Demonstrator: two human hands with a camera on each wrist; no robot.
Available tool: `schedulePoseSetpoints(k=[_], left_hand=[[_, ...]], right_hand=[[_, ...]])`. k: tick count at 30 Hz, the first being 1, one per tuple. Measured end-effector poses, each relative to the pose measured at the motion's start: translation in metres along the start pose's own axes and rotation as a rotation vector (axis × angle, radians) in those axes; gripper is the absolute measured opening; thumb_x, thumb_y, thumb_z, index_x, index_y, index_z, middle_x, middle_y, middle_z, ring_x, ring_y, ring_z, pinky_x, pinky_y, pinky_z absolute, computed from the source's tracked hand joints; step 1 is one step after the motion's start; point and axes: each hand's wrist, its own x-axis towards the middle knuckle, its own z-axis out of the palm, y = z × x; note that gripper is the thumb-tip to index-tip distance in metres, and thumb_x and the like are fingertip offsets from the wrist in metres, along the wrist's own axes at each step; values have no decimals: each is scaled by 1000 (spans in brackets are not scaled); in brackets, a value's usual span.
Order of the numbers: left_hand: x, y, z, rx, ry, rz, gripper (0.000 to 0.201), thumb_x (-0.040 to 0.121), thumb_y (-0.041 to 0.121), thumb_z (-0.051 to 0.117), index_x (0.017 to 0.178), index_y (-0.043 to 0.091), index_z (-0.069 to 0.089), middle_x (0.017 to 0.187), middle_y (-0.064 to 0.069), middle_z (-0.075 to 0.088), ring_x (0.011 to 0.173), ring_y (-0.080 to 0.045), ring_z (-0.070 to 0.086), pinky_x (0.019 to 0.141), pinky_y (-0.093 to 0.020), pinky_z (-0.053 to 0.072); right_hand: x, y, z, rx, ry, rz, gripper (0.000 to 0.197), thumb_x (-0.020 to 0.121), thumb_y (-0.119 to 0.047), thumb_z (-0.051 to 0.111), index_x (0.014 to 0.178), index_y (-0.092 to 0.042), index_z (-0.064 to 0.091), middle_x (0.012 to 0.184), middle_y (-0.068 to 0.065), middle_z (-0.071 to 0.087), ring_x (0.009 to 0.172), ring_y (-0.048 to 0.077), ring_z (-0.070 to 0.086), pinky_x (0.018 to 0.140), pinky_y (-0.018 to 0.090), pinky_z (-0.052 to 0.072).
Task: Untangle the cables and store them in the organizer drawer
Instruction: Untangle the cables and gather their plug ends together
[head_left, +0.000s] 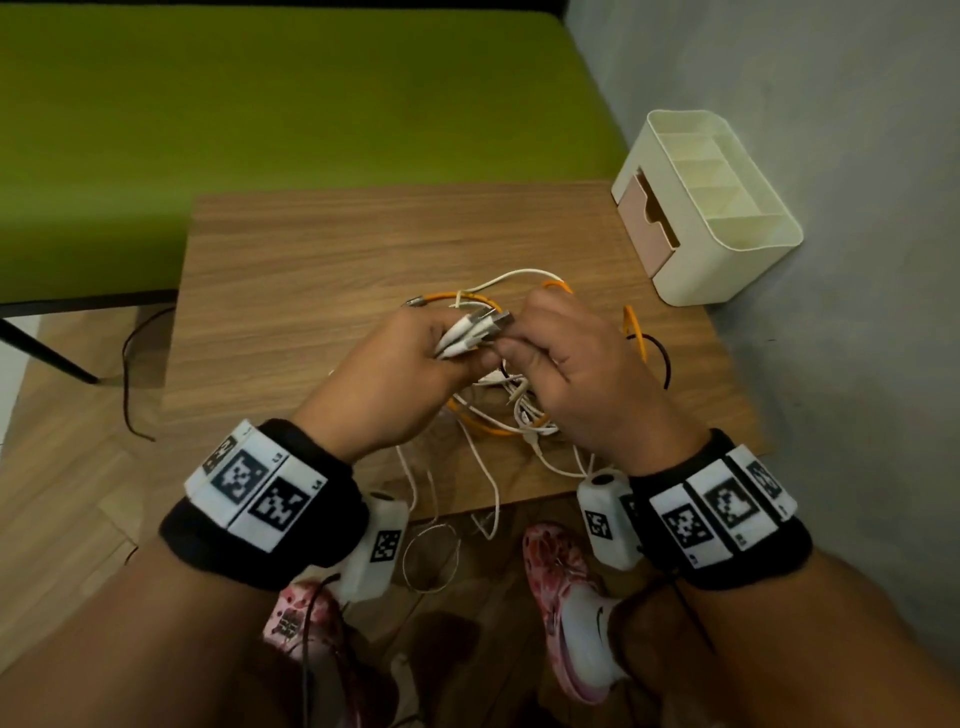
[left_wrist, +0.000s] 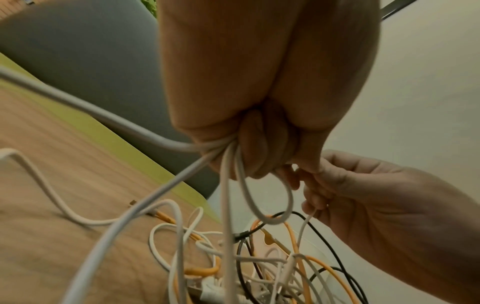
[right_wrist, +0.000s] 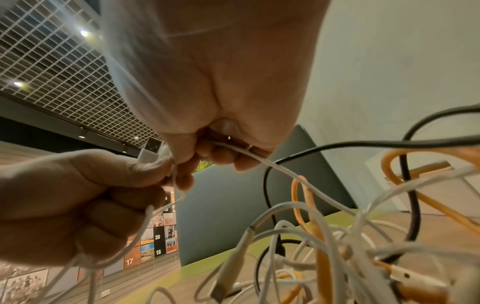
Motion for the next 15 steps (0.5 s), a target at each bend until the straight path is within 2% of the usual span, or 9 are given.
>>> schedulePoseSetpoints(k=[2, 4, 7, 9, 10, 12, 14, 15], left_hand=[[0, 2, -1, -14, 30, -5, 7, 90, 20, 66, 84, 22, 68, 64, 12, 64, 60, -1, 52, 57, -22, 42], [-1, 5, -5, -143, 107, -44, 11, 89, 19, 68, 78, 22, 65, 47, 15, 50, 45, 2, 38, 46, -18, 32], [-2, 5, -28, -559, 280, -103, 16, 82, 23, 63, 74, 10, 57, 45, 12, 36, 39, -5, 26, 42, -18, 21], [-4, 1, -42, -656, 293, -163, 15, 85, 22, 57, 76, 10, 58, 47, 8, 28, 39, -7, 21, 43, -20, 15], [-6, -1, -44, -593, 288, -204, 15, 87, 21, 58, 77, 12, 63, 48, 8, 29, 40, -8, 22, 43, -22, 16], [-9, -2, -40, -296, 257, -267, 13, 93, 15, 62, 84, 15, 71, 44, 13, 39, 39, -3, 32, 42, -21, 25], [-9, -5, -31, -42, 229, -277, 10, 93, 10, 61, 92, 12, 71, 37, 16, 44, 35, 3, 38, 41, -11, 28], [-8, -7, -28, 4, 236, -274, 9, 93, 13, 62, 91, 9, 70, 36, 16, 44, 34, 3, 36, 40, -12, 28]], right_hand=[[0, -1, 0, 57, -22, 55, 20, 99, -19, 54, 92, -7, 68, 83, -2, 55, 81, 15, 51, 72, 22, 38], [-1, 2, -2, 77, -62, 131, 21, 101, -24, 52, 89, -11, 63, 78, -10, 53, 75, 5, 50, 67, 17, 34], [-2, 15, -9, -5, -109, 257, 24, 103, -30, 45, 91, -17, 60, 72, -17, 50, 69, 1, 48, 62, 21, 31], [-5, 22, -12, -1, -87, 333, 26, 104, -31, 44, 96, -15, 63, 74, -14, 52, 69, 1, 49, 61, 19, 34], [-5, 23, -13, 17, -51, 336, 25, 103, -30, 46, 98, -14, 64, 76, -13, 54, 71, 1, 50, 61, 17, 35], [-4, 23, -14, 35, 30, 289, 22, 102, -27, 49, 97, -13, 65, 81, -10, 54, 73, 2, 50, 64, 18, 37], [-3, 24, -8, -4, 58, 220, 21, 100, -27, 51, 96, -12, 66, 85, -5, 55, 76, 9, 51, 66, 25, 41], [-2, 24, -5, -46, 56, 188, 23, 99, -27, 51, 95, -11, 68, 86, -1, 56, 77, 14, 52, 67, 31, 43]])
